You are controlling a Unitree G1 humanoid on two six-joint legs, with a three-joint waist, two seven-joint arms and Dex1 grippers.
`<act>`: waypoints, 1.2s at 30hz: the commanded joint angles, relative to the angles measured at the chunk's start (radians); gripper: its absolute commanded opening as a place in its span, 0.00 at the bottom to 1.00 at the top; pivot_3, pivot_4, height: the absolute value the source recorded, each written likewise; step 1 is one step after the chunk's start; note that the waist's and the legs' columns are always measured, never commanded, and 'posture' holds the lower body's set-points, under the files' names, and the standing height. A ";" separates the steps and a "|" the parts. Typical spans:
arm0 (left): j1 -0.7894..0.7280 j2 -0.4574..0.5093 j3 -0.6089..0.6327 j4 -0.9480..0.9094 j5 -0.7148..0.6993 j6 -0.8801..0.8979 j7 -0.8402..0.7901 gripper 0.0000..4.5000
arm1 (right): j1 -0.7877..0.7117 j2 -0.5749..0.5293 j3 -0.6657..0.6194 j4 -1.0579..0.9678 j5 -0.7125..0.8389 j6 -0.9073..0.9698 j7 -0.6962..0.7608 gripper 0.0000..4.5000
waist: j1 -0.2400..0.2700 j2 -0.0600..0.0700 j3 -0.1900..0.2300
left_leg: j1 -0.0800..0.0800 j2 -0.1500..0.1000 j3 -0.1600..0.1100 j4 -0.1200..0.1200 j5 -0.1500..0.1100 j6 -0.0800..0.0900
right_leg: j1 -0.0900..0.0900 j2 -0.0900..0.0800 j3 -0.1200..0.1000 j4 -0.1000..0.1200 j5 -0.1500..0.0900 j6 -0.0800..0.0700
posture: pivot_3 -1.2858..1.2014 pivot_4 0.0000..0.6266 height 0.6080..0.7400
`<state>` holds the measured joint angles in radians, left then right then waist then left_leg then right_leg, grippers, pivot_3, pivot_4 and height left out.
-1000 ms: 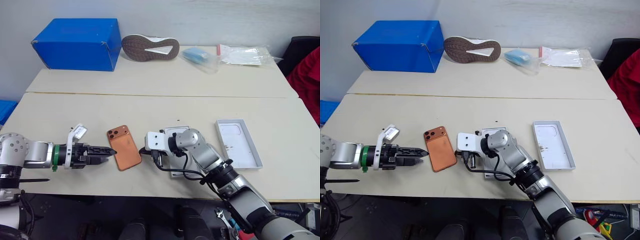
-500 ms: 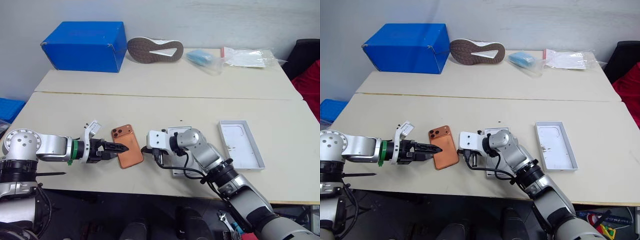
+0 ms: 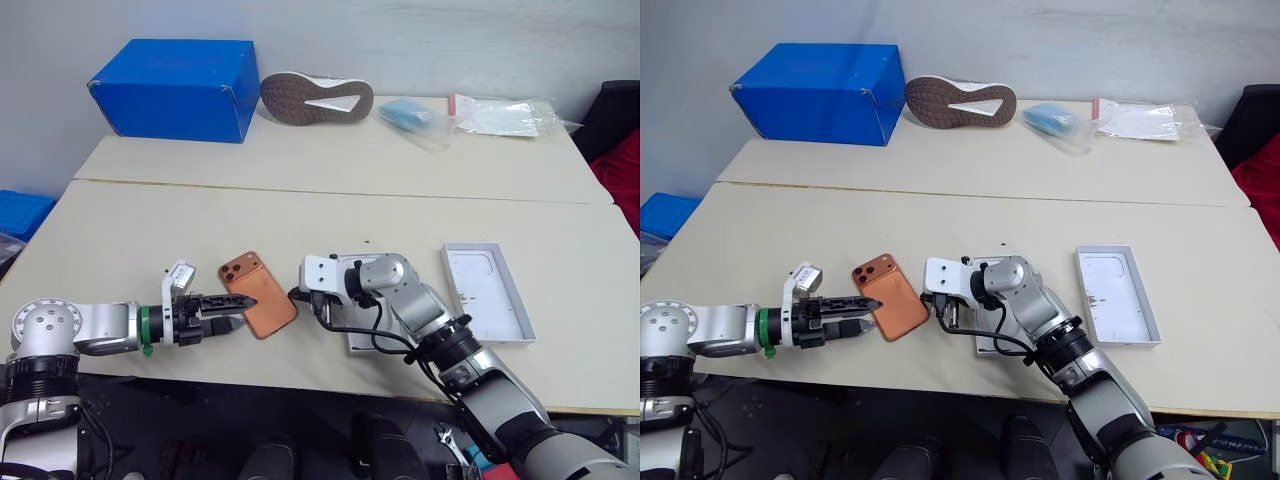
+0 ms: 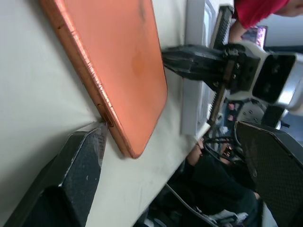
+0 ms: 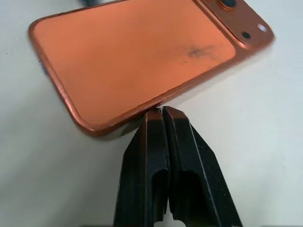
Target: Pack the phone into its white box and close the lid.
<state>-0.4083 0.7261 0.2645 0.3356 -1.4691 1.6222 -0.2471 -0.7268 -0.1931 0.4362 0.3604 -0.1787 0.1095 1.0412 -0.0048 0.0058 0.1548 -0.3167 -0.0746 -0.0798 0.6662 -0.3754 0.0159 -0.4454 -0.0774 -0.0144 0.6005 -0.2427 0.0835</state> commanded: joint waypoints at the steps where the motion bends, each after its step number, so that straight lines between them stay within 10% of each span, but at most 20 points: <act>1: -0.029 -0.050 0.021 -0.009 -0.027 -0.008 -0.126 1.00 | 0.002 0.035 0.051 -0.022 0.012 -0.011 0.022 0.01 | 0.000 -0.001 0.000 | -0.001 0.000 -0.001 0.000 0.000 0.000 | -0.001 0.000 0.000 0.000 0.000 0.000 | 0.52 0.24 1.00; 36: -0.107 0.109 -0.066 -0.020 0.435 -0.045 -0.417 1.00 | 0.018 0.010 0.081 -0.048 0.028 -0.029 0.068 0.01 | -0.040 -0.004 0.002 | -0.001 0.003 -0.002 -0.002 -0.001 -0.003 | -0.003 0.003 -0.001 0.001 -0.001 -0.001 | 0.52 0.24 1.00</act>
<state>-0.5106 0.7836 0.2030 0.3183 -1.0799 1.5835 -0.6384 -0.7008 -0.1847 0.5054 0.3075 -0.1478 0.0866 1.1150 -0.0449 0.0022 0.1571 -0.3180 -0.0709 -0.0817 0.6646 -0.3760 0.0127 -0.4483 -0.0738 -0.0156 0.6015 -0.2437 0.0817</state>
